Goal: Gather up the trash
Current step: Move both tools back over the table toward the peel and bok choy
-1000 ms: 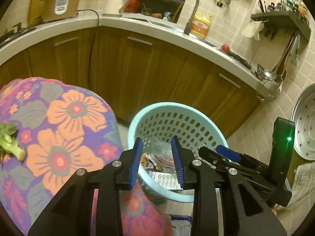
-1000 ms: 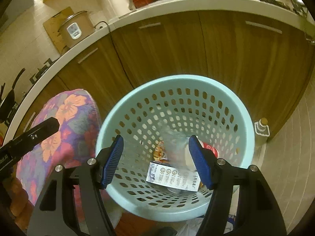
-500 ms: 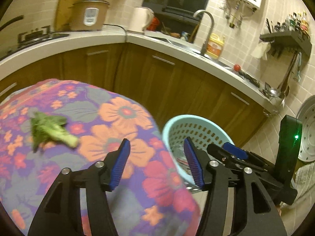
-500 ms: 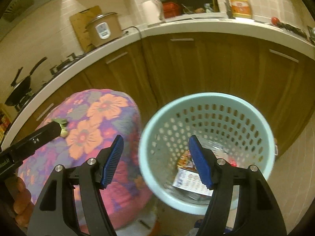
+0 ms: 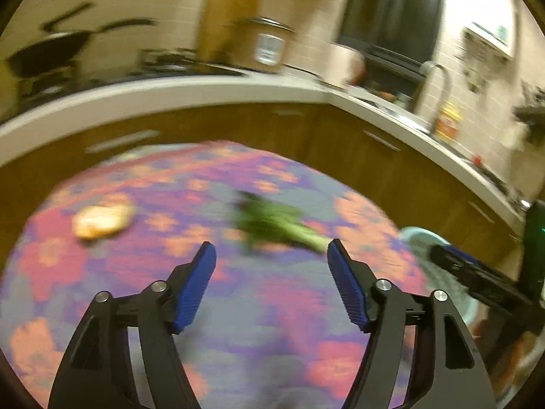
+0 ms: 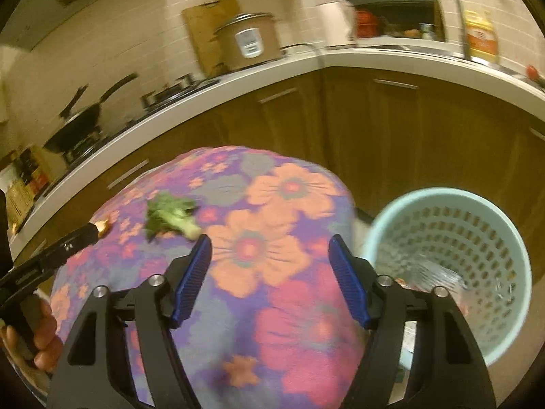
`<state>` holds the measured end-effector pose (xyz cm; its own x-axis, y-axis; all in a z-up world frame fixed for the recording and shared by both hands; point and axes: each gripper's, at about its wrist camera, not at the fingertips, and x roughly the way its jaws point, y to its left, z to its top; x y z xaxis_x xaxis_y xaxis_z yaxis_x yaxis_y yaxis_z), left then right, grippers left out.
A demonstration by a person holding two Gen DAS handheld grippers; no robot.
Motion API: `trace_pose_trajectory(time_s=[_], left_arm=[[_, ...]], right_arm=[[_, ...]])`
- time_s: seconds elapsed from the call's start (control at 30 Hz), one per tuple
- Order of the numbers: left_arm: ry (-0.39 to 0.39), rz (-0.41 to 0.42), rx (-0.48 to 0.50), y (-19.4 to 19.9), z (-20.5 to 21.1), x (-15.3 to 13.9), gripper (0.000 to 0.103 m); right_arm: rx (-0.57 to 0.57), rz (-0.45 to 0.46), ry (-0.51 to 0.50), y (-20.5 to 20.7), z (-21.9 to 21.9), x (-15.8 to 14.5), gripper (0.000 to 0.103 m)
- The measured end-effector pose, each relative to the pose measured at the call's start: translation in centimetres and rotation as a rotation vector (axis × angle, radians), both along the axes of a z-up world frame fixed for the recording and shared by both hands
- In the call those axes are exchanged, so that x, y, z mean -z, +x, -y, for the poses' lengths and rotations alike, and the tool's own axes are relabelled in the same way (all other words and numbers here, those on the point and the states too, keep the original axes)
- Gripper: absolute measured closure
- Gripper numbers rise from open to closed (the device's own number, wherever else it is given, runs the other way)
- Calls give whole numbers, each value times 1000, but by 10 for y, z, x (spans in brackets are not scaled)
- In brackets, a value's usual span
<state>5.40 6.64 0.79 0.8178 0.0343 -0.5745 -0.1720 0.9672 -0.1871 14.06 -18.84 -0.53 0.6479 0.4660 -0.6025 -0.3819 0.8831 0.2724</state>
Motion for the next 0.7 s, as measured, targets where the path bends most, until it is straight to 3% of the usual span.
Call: trace_pose_trajectory(time_s=[0.07, 0.27, 0.47, 0.57, 0.63, 0.7], left_arm=[[15, 2, -72, -7, -24, -1, 27], [-2, -27, -217, -21, -93, 8, 27], [-113, -93, -300, -18, -149, 33, 27], [-153, -148, -259, -3, -160, 42, 27], [-140, -176, -201, 13, -158, 46, 26], [-106, -206, -202, 26, -158, 51, 25]], right_arm=[[-45, -8, -22, 5, -22, -1, 27], [-137, -35, -90, 24, -82, 7, 27], [-192, -61, -185, 47, -133, 23, 27], [-219, -79, -205, 60, -144, 28, 27], [-229, -77, -219, 65, -148, 29, 26], [-229, -86, -227, 72, -150, 32, 25]])
